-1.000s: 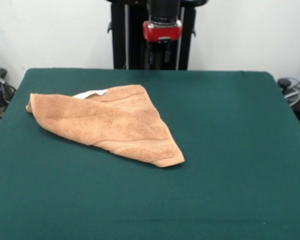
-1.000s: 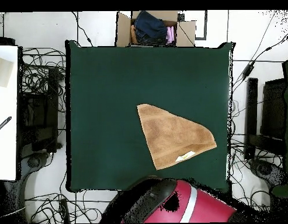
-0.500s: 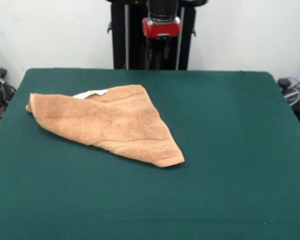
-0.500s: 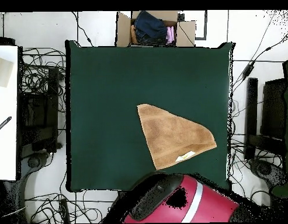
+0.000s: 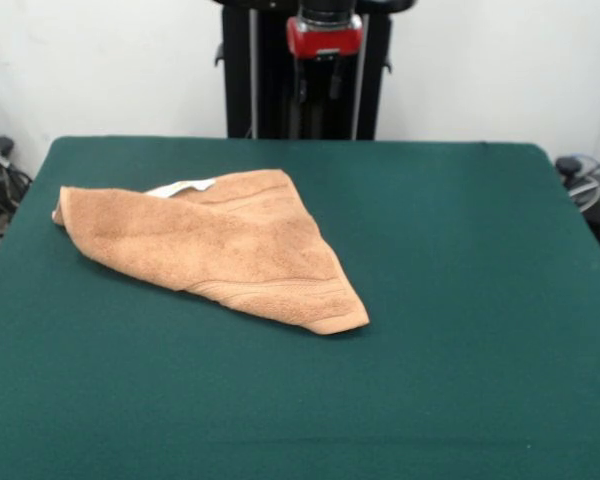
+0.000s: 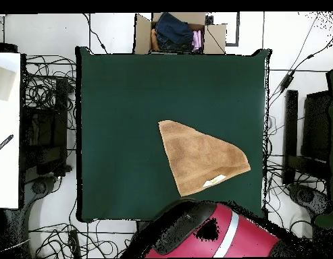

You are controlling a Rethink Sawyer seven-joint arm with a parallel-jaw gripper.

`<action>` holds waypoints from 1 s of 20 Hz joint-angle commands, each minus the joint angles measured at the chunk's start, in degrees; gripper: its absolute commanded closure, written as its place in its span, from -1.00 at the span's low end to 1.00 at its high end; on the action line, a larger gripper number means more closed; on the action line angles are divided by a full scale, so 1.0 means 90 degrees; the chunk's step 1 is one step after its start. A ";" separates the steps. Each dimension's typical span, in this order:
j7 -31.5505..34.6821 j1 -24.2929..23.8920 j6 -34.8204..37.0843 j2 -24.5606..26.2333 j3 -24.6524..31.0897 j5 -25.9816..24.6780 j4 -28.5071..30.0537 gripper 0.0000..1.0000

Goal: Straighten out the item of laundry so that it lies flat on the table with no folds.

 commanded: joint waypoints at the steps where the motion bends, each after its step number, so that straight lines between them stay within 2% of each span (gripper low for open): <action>1: 0.1783 -0.0065 -0.0391 0.0219 0.0179 0.0041 -0.0443 -1.00; 10: 0.1543 -0.0174 0.0354 0.0126 0.0611 0.0176 -0.0931 -1.00; 20: 0.1445 -0.0184 0.0712 0.0238 0.0826 0.0336 -0.1317 -1.00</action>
